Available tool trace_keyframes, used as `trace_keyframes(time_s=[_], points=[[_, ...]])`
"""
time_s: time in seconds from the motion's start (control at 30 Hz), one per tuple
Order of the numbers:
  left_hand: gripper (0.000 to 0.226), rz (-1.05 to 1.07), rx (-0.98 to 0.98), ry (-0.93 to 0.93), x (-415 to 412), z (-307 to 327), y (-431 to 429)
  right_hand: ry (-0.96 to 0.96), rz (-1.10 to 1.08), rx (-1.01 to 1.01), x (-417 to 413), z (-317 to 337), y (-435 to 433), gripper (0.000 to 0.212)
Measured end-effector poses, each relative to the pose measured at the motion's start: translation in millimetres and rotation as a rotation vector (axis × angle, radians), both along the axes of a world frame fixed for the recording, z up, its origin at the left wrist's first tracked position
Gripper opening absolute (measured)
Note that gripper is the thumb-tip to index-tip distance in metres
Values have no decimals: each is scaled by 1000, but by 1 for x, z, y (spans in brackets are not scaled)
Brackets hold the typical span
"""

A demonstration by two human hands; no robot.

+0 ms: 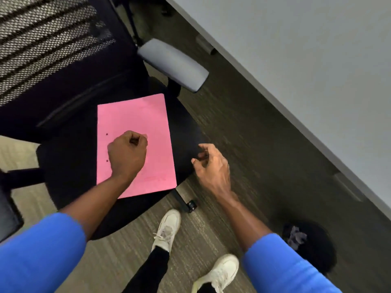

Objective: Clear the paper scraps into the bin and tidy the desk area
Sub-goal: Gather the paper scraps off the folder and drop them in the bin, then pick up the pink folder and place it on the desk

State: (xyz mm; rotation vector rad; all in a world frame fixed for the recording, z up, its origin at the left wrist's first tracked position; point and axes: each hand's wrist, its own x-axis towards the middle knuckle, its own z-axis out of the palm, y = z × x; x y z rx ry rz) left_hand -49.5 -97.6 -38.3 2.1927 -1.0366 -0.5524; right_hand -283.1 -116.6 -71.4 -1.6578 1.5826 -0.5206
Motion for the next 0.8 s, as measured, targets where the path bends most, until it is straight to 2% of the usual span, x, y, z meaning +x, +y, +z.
trace_keyframes(time_s=[0.07, 0.2, 0.33, 0.47, 0.63, 0.8], points=[[26, 43, 20, -108, 32, 1, 2, 6, 19, 15, 31, -1, -6, 46], [22, 99, 118, -181, 73, -7, 6, 48, 45, 53, 68, -5, -10, 51], [41, 217, 206, -169, 102, -21, 15, 119, 33, 72, 95, -7, -11, 53], [46, 387, 239, -23, 112, -31, 26, 168, -54, 103, 110, -10, -8, 63], [49, 470, 256, 152, 108, -35, 31, 161, -106, 173, 120, -12, -6, 67], [27, 437, 313, 302, 112, -29, 35, 45, -141, 218, 115, -8, -4, 61]])
